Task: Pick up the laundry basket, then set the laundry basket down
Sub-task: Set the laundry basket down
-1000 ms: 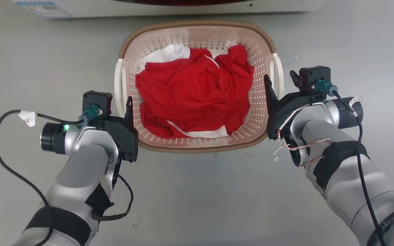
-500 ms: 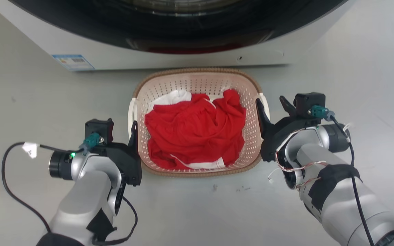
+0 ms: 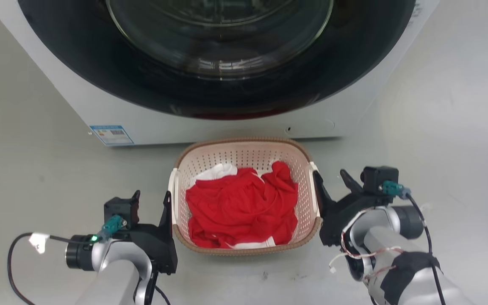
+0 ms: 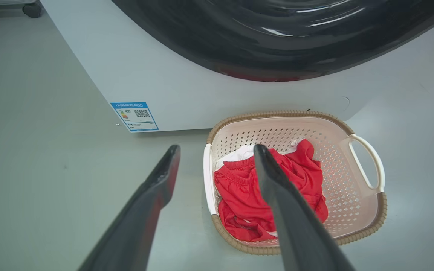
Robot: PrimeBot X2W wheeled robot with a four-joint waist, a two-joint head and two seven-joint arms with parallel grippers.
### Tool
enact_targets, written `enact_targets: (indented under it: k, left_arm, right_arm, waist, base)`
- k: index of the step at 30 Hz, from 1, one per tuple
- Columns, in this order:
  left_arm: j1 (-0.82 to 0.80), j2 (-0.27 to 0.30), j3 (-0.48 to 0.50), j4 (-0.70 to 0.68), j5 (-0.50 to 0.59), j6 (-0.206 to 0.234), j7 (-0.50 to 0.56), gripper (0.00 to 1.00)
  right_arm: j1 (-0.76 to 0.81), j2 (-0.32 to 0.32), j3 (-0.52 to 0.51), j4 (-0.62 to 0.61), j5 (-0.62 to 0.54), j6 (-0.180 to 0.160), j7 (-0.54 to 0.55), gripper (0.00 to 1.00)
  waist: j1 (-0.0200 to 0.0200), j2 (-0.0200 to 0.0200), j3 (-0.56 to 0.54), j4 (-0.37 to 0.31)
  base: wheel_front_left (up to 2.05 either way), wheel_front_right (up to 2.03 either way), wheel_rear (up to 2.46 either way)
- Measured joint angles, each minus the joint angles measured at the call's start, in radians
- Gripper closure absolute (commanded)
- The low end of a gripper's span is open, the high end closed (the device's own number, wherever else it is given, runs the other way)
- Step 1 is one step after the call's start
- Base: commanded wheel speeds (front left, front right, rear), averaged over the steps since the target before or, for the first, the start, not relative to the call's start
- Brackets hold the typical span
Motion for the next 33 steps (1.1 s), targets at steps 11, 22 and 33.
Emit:
enact_targets:
  k: [11,22,33]
  left_arm:
    - [0.209,0.028,0.044,-0.205,0.079,0.014,0.0,0.0]
    - [0.402,0.029,0.09,-0.391,0.149,0.024,0.0,0.0]
    - [0.573,0.03,0.161,-0.544,0.22,0.03,0.0,0.0]
  right_arm:
    - [0.195,-0.018,-0.095,-0.127,-0.066,-0.018,0.0,0.0]
    - [0.403,-0.038,-0.189,-0.274,-0.167,-0.035,0.0,0.0]
    - [0.579,-0.042,-0.278,-0.445,-0.295,-0.036,0.0,0.0]
  waist:
    - [0.0,0.0,-0.147,0.006]
    - [0.0,0.0,-0.264,0.009]
    - [0.0,0.0,-0.342,0.007]
  base:
    - [0.0,0.0,0.0]
    - [0.0,0.0,0.0]
    - [0.0,0.0,0.0]
